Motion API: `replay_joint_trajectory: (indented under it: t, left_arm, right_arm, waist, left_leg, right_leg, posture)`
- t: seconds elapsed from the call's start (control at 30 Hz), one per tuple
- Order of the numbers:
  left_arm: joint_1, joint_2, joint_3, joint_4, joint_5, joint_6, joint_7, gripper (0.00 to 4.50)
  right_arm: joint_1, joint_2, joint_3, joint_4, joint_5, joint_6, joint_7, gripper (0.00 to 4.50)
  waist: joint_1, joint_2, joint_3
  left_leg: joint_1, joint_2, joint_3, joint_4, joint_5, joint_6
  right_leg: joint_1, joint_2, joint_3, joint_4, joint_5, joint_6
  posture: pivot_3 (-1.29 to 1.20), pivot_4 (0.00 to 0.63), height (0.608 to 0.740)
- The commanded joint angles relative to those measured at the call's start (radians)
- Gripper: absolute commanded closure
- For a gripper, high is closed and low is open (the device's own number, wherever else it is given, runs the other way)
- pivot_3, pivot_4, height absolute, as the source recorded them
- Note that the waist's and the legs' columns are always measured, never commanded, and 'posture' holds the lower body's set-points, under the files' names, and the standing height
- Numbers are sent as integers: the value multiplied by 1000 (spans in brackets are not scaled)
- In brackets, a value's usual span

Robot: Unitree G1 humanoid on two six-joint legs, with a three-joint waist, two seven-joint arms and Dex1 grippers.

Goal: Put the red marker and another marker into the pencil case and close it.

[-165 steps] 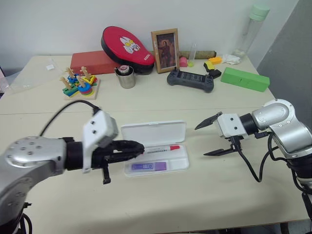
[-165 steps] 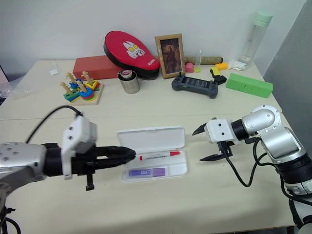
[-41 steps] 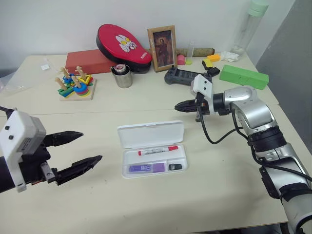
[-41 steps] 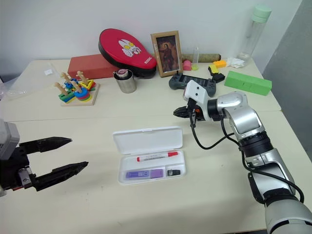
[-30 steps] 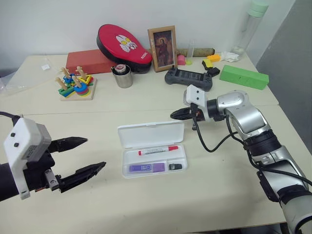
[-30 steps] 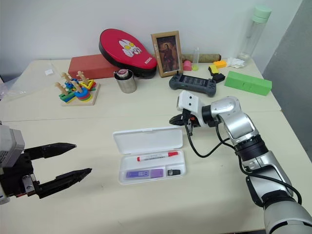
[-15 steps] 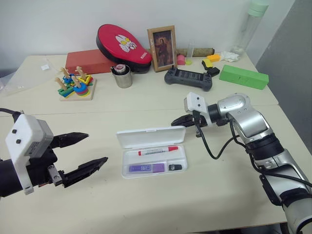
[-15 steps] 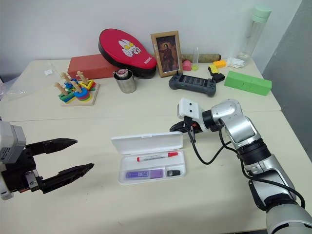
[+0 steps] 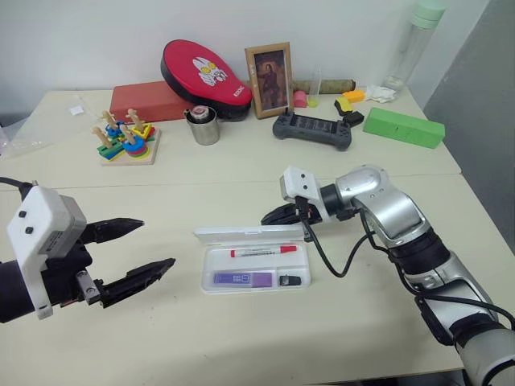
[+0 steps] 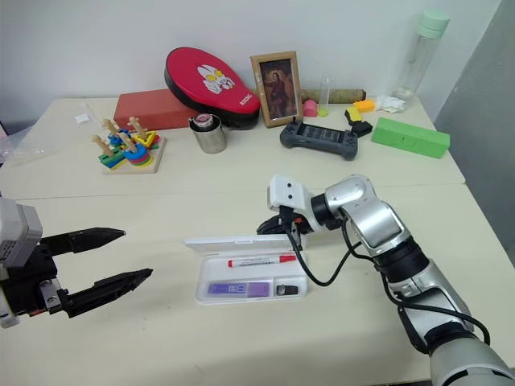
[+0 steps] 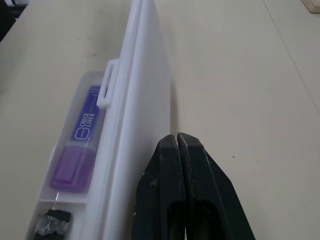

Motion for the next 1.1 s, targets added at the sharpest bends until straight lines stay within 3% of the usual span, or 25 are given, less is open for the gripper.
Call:
replay_joint_trajectory:
  t: [0.03,0.47,1.1]
  left_arm:
    - [-1,16,31,4,2,-15,-3,27]
    - [-2,30,32,10,-3,-11,-14,27]
    - [-9,69,53,24,13,0,-54,27]
  right_arm:
    - [-8,4,-2,-71,26,31,-6,4457]
    - [2,-12,12,-185,63,124,-8,4457]
    - [56,-6,74,-122,80,185,-11,4457]
  waist:
    - [0,0,0]
    - [0,0,0]
    - [0,0,0]
  left_leg:
    - [0,0,0,0,0,0]
    - [0,0,0,0,0,0]
    - [0,0,0,0,0,0]
  right_leg:
    - [0,0,0,0,0,0]
    - [0,0,0,0,0,0]
    - [0,0,0,0,0,0]
  posture:
    - [0,150,740]
    - [0,150,740]
    - [0,150,740]
